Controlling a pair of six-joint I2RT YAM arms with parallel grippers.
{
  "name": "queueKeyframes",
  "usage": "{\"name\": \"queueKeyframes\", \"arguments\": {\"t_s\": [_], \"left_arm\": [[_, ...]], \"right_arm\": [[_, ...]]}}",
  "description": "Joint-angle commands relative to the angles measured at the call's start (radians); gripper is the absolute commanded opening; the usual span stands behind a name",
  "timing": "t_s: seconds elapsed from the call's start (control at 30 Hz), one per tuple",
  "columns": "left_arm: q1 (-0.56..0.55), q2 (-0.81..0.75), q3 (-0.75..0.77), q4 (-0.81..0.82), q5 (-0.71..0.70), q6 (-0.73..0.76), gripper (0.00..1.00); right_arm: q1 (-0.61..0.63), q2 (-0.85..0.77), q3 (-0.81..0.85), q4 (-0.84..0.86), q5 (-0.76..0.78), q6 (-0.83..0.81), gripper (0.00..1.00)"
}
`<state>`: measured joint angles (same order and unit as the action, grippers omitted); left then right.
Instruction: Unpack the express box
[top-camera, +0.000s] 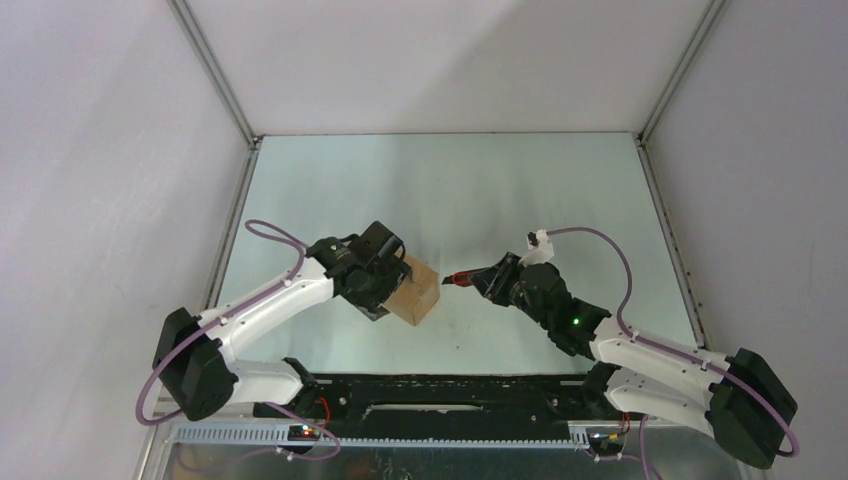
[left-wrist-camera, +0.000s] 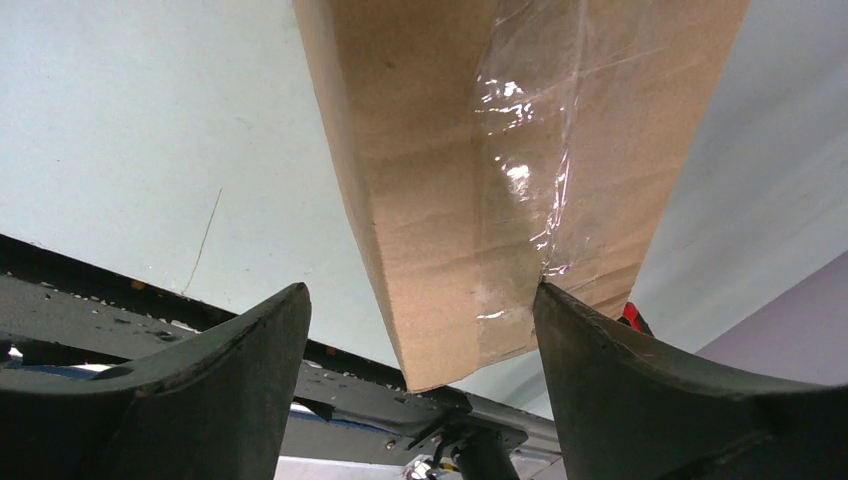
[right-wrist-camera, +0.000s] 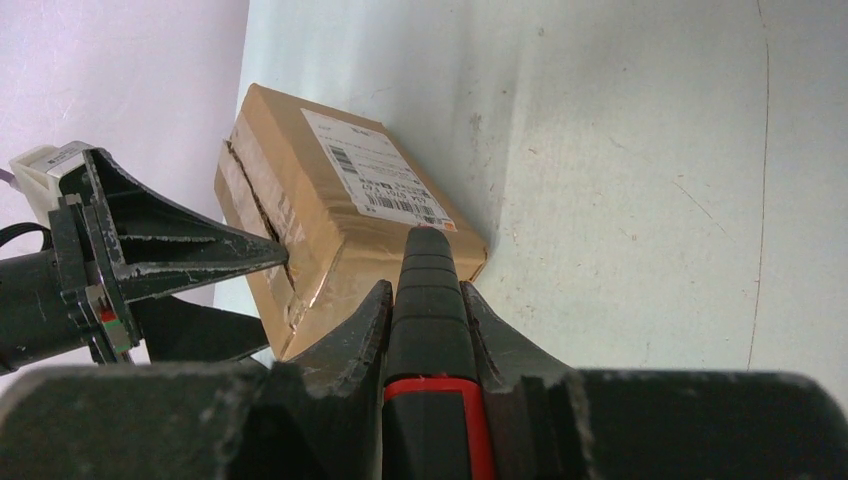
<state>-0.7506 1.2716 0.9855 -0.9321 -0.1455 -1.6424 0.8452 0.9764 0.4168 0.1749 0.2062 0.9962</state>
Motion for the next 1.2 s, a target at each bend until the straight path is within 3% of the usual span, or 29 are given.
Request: {"name": "queueKeyframes", "arguments": {"t_s": [0.0, 0.13, 0.23, 0.43, 0.57, 0.73, 1.17], "left_arm": [[0.037, 0.014, -0.016, -0.038, -0.030, 0.026, 0.87], [0.059, 0.009, -0.022, -0.020, -0.045, 0.039, 0.85], [0.061, 0.008, -0.019, -0.013, -0.044, 0.036, 0.76], [0.058, 0.009, -0.002, -0.011, -0.022, 0.024, 0.40], [0.054, 0.003, 0.024, -0.029, -0.013, 0.008, 0.27], [0.048, -0.004, 0.051, -0.041, 0.003, -0.015, 0.25], [0.039, -0.019, 0.039, -0.008, 0.062, -0.032, 0.25]], "right_arm": [[-0.004, -0.029, -0.003, 0.056, 0.009, 0.009, 0.00], [-0.003, -0.037, -0.009, 0.055, 0.008, 0.011, 0.00], [-0.005, -0.046, -0.016, 0.059, 0.001, 0.020, 0.00], [-0.027, -0.114, -0.051, 0.077, -0.030, 0.045, 0.00], [-0.046, -0.163, -0.099, 0.148, -0.069, 0.088, 0.00], [-0.043, -0.151, -0.167, 0.339, -0.098, 0.150, 0.00], [-0.019, 0.006, -0.221, 0.627, -0.083, 0.242, 0.00]]}}
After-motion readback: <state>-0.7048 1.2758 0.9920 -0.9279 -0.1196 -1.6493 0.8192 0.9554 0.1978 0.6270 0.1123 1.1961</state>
